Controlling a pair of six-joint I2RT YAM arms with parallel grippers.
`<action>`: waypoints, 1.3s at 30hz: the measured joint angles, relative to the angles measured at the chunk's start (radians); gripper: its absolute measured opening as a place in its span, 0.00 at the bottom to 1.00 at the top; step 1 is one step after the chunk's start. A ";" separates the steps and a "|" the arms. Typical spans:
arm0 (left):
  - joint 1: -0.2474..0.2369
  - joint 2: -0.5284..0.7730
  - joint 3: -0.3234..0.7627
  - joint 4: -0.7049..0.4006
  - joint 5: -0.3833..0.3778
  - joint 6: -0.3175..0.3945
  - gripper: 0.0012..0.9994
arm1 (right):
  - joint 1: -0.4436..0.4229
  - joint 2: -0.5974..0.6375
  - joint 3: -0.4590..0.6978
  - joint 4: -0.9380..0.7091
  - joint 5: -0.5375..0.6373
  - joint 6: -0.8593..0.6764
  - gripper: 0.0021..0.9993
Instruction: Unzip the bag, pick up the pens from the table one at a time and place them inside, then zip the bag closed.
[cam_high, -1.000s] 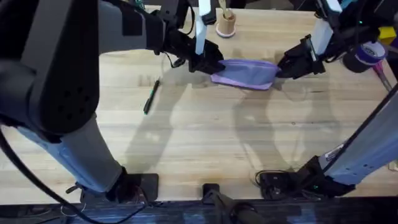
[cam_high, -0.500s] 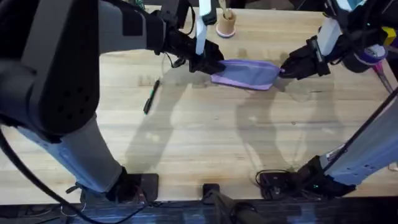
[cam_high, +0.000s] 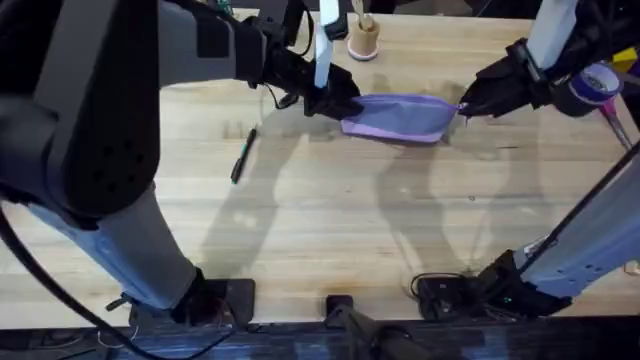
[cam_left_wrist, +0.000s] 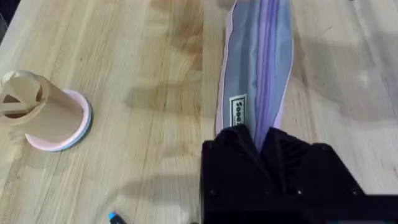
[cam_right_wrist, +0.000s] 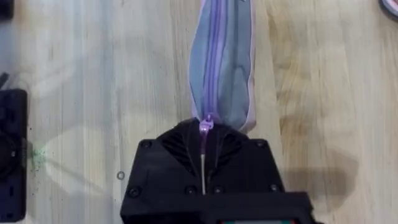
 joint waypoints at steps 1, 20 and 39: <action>0.000 0.000 0.000 0.000 0.000 0.000 0.04 | 0.008 0.000 0.005 -0.004 0.004 -0.001 0.03; 0.019 0.000 0.000 -0.004 -0.010 0.000 0.04 | 0.225 0.000 0.074 0.016 0.032 0.065 0.03; 0.020 0.000 0.000 -0.003 -0.011 0.000 0.04 | 0.466 0.000 0.115 0.198 0.080 0.412 0.03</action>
